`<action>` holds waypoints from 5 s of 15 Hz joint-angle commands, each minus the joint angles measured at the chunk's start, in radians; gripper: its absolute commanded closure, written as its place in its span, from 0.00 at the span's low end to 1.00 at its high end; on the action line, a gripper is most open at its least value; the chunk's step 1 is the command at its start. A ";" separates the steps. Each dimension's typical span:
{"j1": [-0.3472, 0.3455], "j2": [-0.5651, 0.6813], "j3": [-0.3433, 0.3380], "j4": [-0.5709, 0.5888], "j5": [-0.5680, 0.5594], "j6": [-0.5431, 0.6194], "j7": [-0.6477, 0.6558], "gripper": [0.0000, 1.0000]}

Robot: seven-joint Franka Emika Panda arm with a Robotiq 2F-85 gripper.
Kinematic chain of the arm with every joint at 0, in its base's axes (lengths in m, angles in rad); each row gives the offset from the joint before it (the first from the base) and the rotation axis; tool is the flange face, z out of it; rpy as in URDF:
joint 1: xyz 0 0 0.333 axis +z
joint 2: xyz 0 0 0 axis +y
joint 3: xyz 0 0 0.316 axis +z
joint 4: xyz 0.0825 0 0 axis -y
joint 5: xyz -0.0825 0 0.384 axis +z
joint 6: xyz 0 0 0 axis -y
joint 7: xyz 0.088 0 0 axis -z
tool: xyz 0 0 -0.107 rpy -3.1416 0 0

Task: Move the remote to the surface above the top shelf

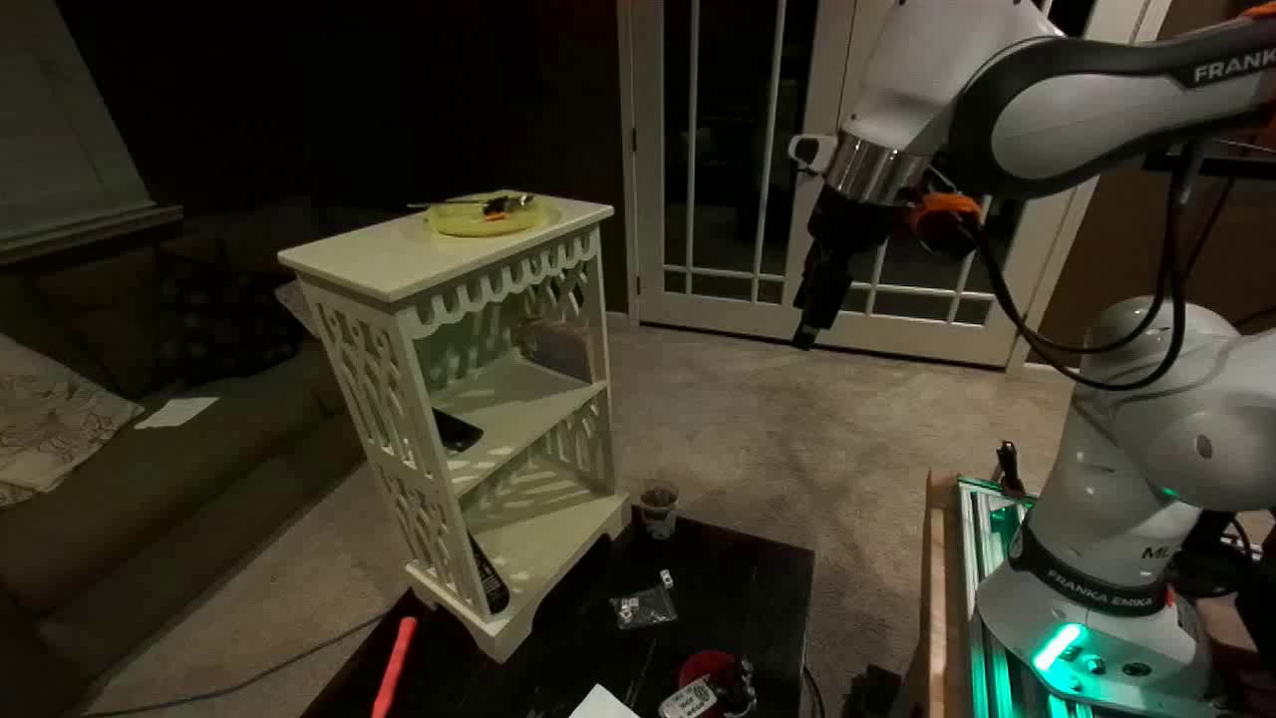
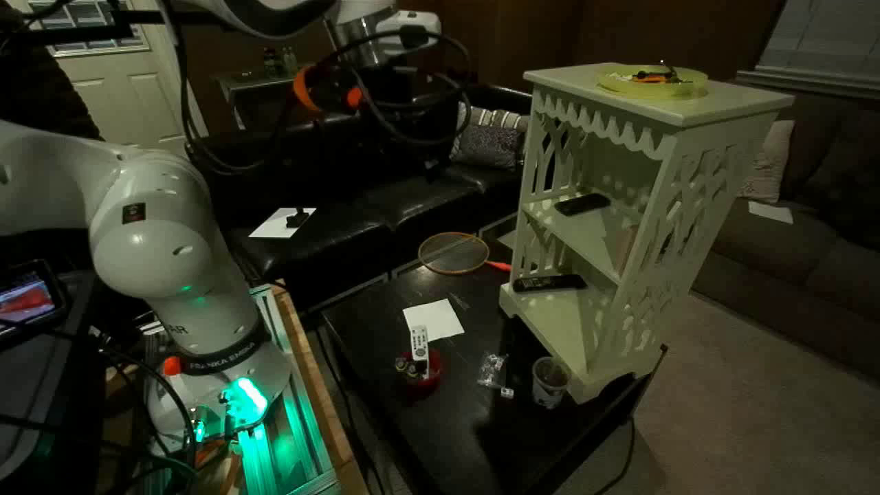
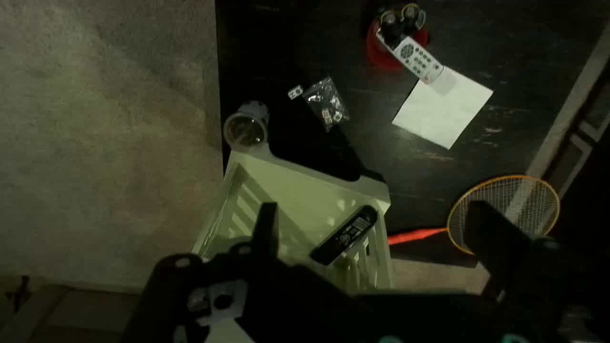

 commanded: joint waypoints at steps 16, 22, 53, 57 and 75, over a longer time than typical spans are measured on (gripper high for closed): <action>0.125 0.462 0.295 0.021 0.126 0.637 0.373 0.00; 0.180 0.427 0.235 0.032 0.167 0.610 0.313 0.00; -1.259 0.764 1.610 0.114 0.293 1.470 0.500 0.00; -1.494 0.683 1.880 0.153 0.247 1.499 0.566 0.00; -1.791 0.481 2.219 0.304 0.279 1.391 0.694 0.00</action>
